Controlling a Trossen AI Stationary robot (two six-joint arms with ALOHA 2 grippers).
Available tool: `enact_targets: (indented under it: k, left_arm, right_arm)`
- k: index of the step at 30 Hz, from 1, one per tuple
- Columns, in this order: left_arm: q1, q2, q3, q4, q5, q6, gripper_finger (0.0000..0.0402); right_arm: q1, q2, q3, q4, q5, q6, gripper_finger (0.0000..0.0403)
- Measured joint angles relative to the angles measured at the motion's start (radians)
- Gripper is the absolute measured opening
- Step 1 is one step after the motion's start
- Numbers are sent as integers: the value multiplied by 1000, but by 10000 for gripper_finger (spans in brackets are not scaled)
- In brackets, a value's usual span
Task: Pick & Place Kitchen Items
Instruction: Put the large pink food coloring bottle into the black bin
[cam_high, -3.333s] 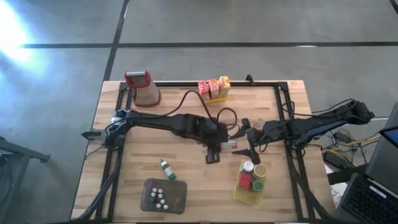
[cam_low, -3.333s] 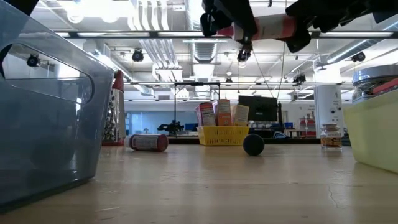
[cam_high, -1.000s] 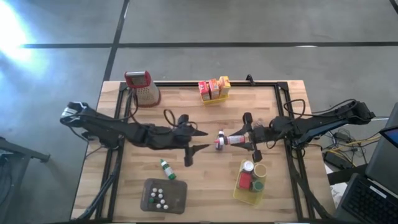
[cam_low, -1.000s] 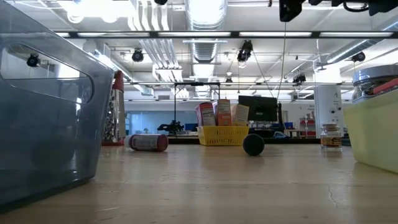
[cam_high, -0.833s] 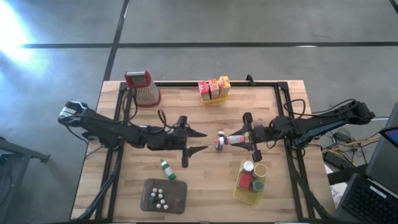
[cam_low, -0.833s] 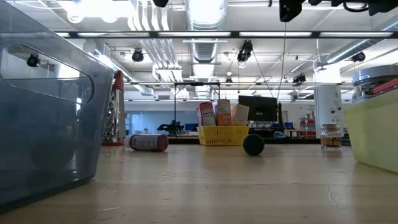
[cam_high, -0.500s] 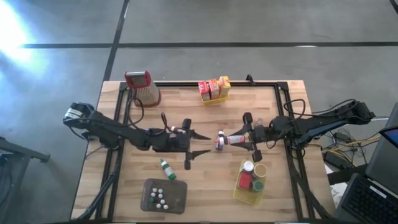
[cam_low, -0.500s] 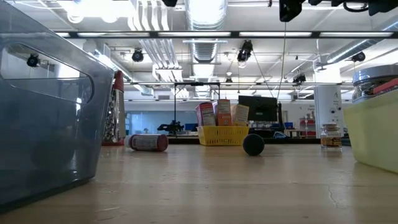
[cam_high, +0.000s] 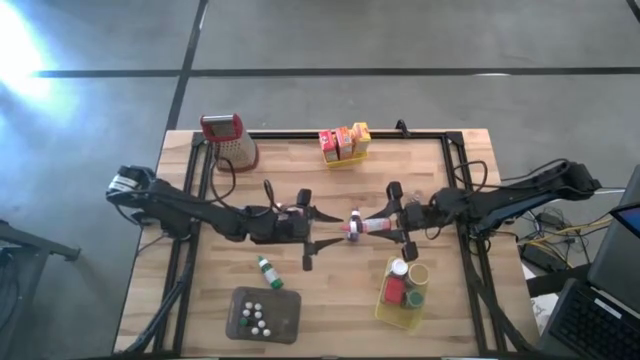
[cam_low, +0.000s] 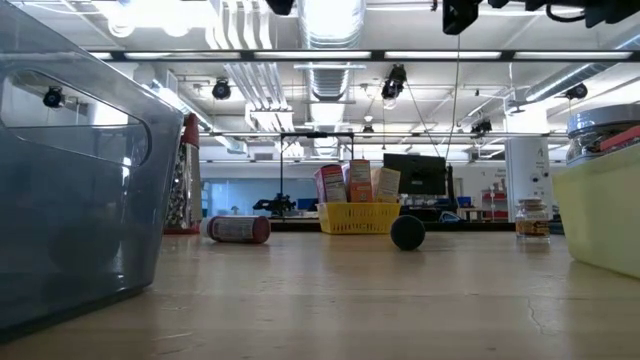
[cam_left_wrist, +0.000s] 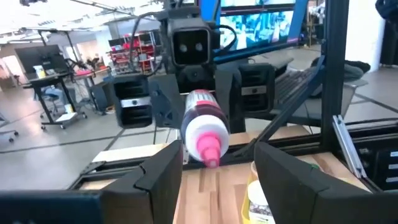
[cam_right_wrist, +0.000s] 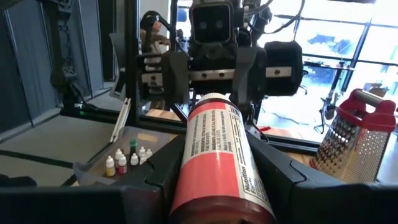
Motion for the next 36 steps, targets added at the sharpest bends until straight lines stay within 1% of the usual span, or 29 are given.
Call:
enact_targets:
  k: [4,9,12,21,31,36]
  left_arm:
    - [5,44,38,1,10,1,204]
    - [5,77,77,-3,11,46,204]
    - [7,81,92,0,12,49,204]
    - [11,87,94,-4,15,50,204]
    - [17,87,93,-4,15,49,204]
    - [20,87,92,-4,16,47,204]
  right_arm:
    - [0,36,2,69,-1,-3,142]
    - [0,49,3,67,-1,1,156]
    - [0,49,3,81,-1,1,158]
    - [0,50,3,80,0,-1,139]
    - [0,50,3,81,0,0,158]
    - [0,50,3,81,0,0,147]
